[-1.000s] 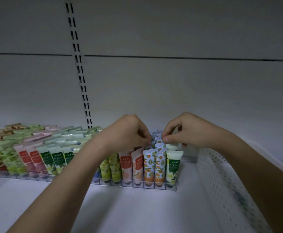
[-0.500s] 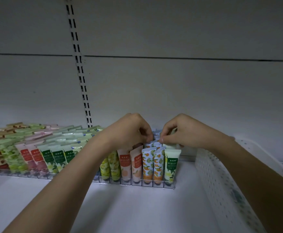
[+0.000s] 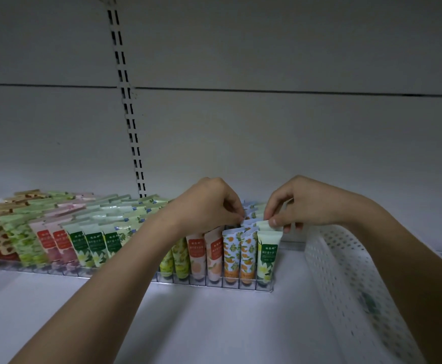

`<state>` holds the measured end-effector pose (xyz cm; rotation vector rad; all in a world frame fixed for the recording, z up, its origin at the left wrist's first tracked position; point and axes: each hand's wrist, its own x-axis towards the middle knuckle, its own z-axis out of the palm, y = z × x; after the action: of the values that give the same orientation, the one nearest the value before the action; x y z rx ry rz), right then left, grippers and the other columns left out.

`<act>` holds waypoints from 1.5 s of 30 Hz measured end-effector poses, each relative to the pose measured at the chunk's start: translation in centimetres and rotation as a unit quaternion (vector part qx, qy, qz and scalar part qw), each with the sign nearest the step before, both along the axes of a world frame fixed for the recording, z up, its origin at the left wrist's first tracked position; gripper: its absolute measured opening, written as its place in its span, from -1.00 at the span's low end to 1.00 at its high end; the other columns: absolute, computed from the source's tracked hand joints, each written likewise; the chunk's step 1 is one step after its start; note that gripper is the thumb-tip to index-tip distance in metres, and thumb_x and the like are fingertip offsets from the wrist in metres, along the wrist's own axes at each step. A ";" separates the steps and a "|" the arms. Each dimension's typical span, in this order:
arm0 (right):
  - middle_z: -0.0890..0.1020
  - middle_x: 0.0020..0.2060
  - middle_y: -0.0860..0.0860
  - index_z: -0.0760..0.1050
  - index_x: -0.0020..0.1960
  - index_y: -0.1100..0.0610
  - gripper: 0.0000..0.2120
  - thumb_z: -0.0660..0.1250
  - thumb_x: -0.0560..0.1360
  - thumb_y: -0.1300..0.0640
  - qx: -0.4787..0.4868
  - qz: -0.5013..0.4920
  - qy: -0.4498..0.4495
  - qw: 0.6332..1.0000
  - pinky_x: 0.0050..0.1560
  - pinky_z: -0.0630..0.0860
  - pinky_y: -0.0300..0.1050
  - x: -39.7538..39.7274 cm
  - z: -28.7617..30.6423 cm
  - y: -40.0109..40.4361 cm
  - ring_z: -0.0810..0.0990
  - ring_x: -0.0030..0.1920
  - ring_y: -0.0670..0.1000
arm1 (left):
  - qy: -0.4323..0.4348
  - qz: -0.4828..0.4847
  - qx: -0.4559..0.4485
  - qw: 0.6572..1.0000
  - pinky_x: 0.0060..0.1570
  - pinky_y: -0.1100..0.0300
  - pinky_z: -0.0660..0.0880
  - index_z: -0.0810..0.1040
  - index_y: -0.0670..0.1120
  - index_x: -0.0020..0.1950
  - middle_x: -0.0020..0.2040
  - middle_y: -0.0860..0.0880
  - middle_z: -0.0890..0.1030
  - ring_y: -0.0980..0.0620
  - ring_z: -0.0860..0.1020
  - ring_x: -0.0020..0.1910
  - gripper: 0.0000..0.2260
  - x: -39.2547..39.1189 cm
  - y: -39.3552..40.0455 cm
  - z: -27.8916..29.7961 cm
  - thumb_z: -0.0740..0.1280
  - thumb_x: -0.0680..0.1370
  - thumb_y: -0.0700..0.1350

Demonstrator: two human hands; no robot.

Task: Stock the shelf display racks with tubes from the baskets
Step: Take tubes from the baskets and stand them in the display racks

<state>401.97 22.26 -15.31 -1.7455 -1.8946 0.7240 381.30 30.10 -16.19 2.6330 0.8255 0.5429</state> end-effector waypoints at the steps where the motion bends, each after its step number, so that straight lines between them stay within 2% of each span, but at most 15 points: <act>1: 0.67 -0.37 0.00 0.67 -0.18 0.11 -0.86 0.46 0.44 0.33 -0.002 0.004 0.004 1.000 -0.38 0.54 -0.22 0.0 -0.2 0.1 0.62 -0.38 -0.06 | 0.001 0.002 0.001 1.000 -0.30 0.56 0.36 0.73 0.04 -0.13 -0.22 0.17 0.70 0.39 0.55 -0.28 -0.95 0.1 0.0 0.0 0.50 0.44 -0.09; 5: 0.67 -0.39 -0.03 0.67 -0.18 0.09 -0.84 0.45 0.44 0.34 0.002 0.008 0.006 1.000 -0.36 0.57 -0.23 -0.1 -0.5 0.4 0.62 -0.39 -0.11 | 0.000 0.007 0.001 1.000 -0.31 0.57 0.36 0.73 0.04 -0.12 -0.24 0.18 0.69 0.40 0.55 -0.29 -0.95 0.1 0.0 0.0 0.50 0.44 -0.08; 11: 0.67 -0.32 0.00 0.66 -0.10 0.18 -0.97 0.44 0.48 0.27 0.045 -0.009 0.014 0.999 -0.36 0.57 -0.19 -0.8 0.7 0.3 0.65 -0.35 -0.02 | -0.044 0.014 0.018 0.999 -0.34 0.54 0.35 0.73 0.03 -0.14 -0.25 0.18 0.68 0.42 0.51 -0.38 -0.95 -1.1 -1.0 0.7 0.47 0.45 -0.03; 15: 0.66 -0.32 0.01 0.64 -0.10 0.23 -0.96 0.41 0.50 0.27 0.053 -0.010 -0.030 0.998 -0.36 0.58 -0.15 -1.5 2.6 0.3 0.66 -0.36 0.00 | -0.037 0.012 0.022 0.999 -0.32 0.52 0.37 0.72 0.09 -0.16 -0.26 0.23 0.67 0.42 0.53 -0.34 -0.96 -2.1 -2.0 0.9 0.47 0.45 0.00; 18: 0.69 -0.30 0.04 0.65 -0.13 0.18 -0.97 0.43 0.49 0.24 0.026 0.011 -0.062 0.998 -0.37 0.57 -0.17 -1.7 2.9 -0.5 0.66 -0.36 0.01 | -0.023 0.030 0.039 0.999 -0.24 0.36 0.46 0.70 0.17 -0.17 -0.25 0.26 0.66 0.38 0.54 -0.25 -0.97 -2.5 -2.8 0.1 0.47 0.42 0.05; 21: 0.70 -0.23 0.05 0.65 -0.13 0.09 -0.97 0.47 0.45 0.20 0.011 0.022 -0.070 0.997 -0.35 0.61 -0.11 -1.6 1.9 -1.7 0.66 -0.36 0.03 | -0.024 0.055 0.054 0.997 -0.22 0.24 0.51 0.68 0.22 -0.18 -0.28 0.28 0.63 0.34 0.55 -0.26 -0.96 -2.5 -3.6 -0.7 0.46 0.39 0.12; 24: 0.69 -0.23 -0.04 0.65 -0.13 0.05 -0.93 0.51 0.42 0.16 0.011 0.010 -0.068 0.998 -0.28 0.65 -0.01 -1.6 0.7 -2.5 0.67 -0.35 0.06 | -0.022 0.071 0.082 0.994 -0.14 0.14 0.55 0.68 0.21 -0.16 -0.16 0.21 0.66 0.22 0.58 -0.18 -0.89 -2.2 -4.1 -0.9 0.45 0.39 0.18; 26: 0.69 -0.23 -0.04 0.65 -0.13 0.05 -0.92 0.53 0.41 0.16 0.013 0.006 -0.067 0.998 -0.28 0.65 -0.03 -1.7 0.3 -2.8 0.68 -0.35 0.05 | -0.008 0.073 0.099 0.992 -0.12 0.11 0.54 0.68 0.19 -0.12 -0.10 0.17 0.66 0.15 0.59 -0.14 -0.87 -2.0 -4.4 -1.1 0.44 0.41 0.17; 31: 0.70 -0.29 -0.05 0.64 -0.17 0.05 -0.88 0.47 0.43 0.27 0.025 -0.013 -0.066 0.997 -0.37 0.52 -0.28 -2.3 -0.1 -3.4 0.68 -0.40 -0.02 | -0.005 0.074 0.104 0.992 -0.14 0.19 0.49 0.70 0.09 -0.03 -0.08 0.13 0.67 0.12 0.56 -0.13 -0.85 -1.5 -4.8 -1.7 0.45 0.46 0.08; 35: 0.68 -0.38 -0.09 0.67 -0.16 0.09 -0.89 0.46 0.44 0.28 0.044 -0.031 -0.075 0.996 -0.29 0.56 -0.31 -2.7 -0.2 -3.6 0.69 -0.37 -0.03 | -0.023 0.067 0.095 0.993 -0.12 0.21 0.50 0.72 0.03 -0.04 -0.09 0.09 0.70 0.14 0.57 -0.17 -0.89 -1.3 -4.8 -1.9 0.43 0.49 -0.04; 41: 0.66 -0.42 -0.13 0.69 -0.16 0.12 -0.94 0.48 0.43 0.26 0.059 -0.048 -0.079 0.994 -0.33 0.48 -0.40 -3.1 -0.2 -3.7 0.67 -0.36 -0.10 | -0.039 0.056 0.084 0.994 -0.34 0.54 0.29 0.73 0.01 -0.06 -0.15 0.10 0.70 0.25 0.47 -0.35 -0.90 -1.3 -4.5 -1.9 0.44 0.48 -0.09; 45: 0.67 -0.39 -0.12 0.68 -0.19 0.10 -0.95 0.50 0.42 0.22 0.061 -0.055 -0.059 0.995 -0.33 0.48 -0.38 -3.0 -0.4 -3.9 0.67 -0.36 -0.09 | -0.046 0.053 0.073 0.995 -0.37 0.56 0.29 0.73 -0.01 -0.08 -0.17 0.10 0.70 0.26 0.48 -0.35 -0.92 -1.3 -4.4 -1.9 0.45 0.47 -0.09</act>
<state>398.93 18.39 -15.68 -1.8349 -1.8594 0.4641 379.99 25.68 -18.08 2.6830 0.9336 0.7741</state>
